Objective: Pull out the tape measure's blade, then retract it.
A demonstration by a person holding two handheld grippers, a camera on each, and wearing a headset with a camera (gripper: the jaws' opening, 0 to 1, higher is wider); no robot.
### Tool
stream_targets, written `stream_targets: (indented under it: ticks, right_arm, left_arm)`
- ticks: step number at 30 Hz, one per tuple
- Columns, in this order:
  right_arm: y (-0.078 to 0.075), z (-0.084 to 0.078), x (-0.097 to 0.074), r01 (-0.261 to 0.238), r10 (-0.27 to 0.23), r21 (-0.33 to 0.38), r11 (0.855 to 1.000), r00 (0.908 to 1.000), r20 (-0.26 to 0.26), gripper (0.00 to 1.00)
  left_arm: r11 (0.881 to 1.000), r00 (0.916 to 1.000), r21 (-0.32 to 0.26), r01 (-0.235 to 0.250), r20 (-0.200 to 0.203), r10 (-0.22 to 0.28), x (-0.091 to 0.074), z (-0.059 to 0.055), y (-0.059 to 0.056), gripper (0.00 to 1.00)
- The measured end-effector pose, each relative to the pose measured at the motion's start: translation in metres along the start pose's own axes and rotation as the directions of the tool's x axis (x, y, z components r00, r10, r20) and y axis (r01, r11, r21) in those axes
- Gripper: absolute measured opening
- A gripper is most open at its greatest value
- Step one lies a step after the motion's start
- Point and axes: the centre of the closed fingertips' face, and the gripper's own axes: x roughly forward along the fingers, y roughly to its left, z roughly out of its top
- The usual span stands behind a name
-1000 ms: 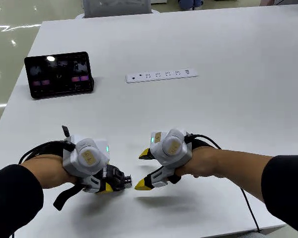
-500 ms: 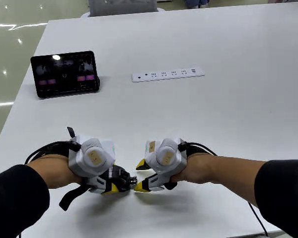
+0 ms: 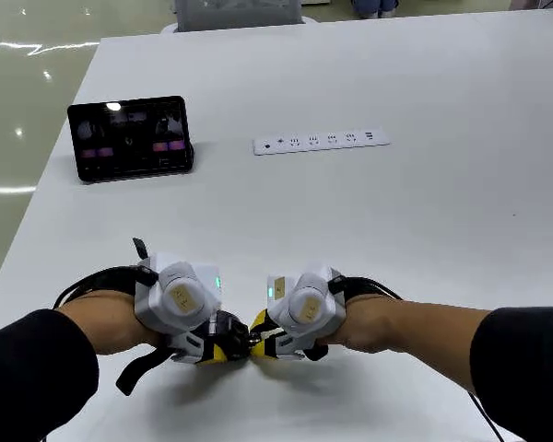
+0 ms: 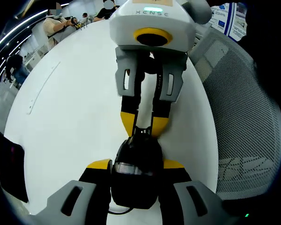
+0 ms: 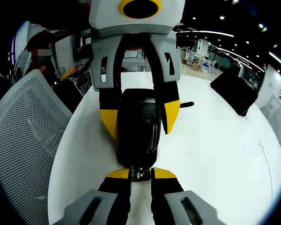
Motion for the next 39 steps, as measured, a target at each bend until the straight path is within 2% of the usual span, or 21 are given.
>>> stream_targets:
  ticks: [3,4,5,6,9,13,21,26,39]
  right_arm:
    - [-0.001,-0.001,0.001,-0.015,0.015,0.002,1.000,0.9999,-0.003,0.13]
    - [0.000,-0.002,0.001,-0.020,0.020,0.054,0.998,0.9998,-0.007,0.12]
    - [0.000,-0.002,0.002,-0.031,0.032,0.053,0.998,0.9995,-0.005,0.12]
    - [0.000,-0.003,0.002,-0.034,0.035,0.093,0.995,0.9994,-0.005,0.12]
    - [-0.001,-0.002,0.002,-0.040,0.040,0.049,0.998,0.9992,-0.002,0.12]
    - [-0.001,-0.002,0.003,-0.035,0.034,0.092,0.995,0.9994,0.010,0.12]
    - [-0.001,-0.004,0.003,-0.060,0.060,0.067,0.996,0.9982,0.001,0.10]
    - [-0.002,-0.006,0.002,-0.051,0.052,0.046,0.998,0.9986,-0.014,0.10]
    - [-0.003,-0.013,-0.004,-0.045,0.046,0.052,0.998,0.9984,-0.032,0.10]
  left_arm:
    - [1.000,1.0000,-0.002,0.002,0.002,-0.002,0.000,0.000,0.000,0.33]
    - [1.000,1.0000,-0.001,0.003,0.002,-0.003,0.001,0.000,0.001,0.33]
    - [1.000,1.0000,0.001,0.003,0.002,-0.003,0.001,0.000,0.001,0.33]
    - [1.000,1.0000,0.001,0.002,0.002,-0.002,0.001,0.000,0.001,0.33]
    - [1.000,1.0000,0.001,0.000,0.005,0.000,0.001,-0.001,0.001,0.33]
    - [1.000,1.0000,0.000,-0.001,0.008,0.001,0.001,-0.001,0.001,0.33]
    - [1.000,1.0000,0.000,-0.002,0.008,0.002,0.002,-0.002,0.001,0.33]
    - [1.000,1.0000,0.000,-0.005,0.005,0.005,0.001,-0.003,0.002,0.33]
    - [1.000,0.9999,0.001,-0.010,0.014,0.010,0.002,-0.002,0.002,0.32]
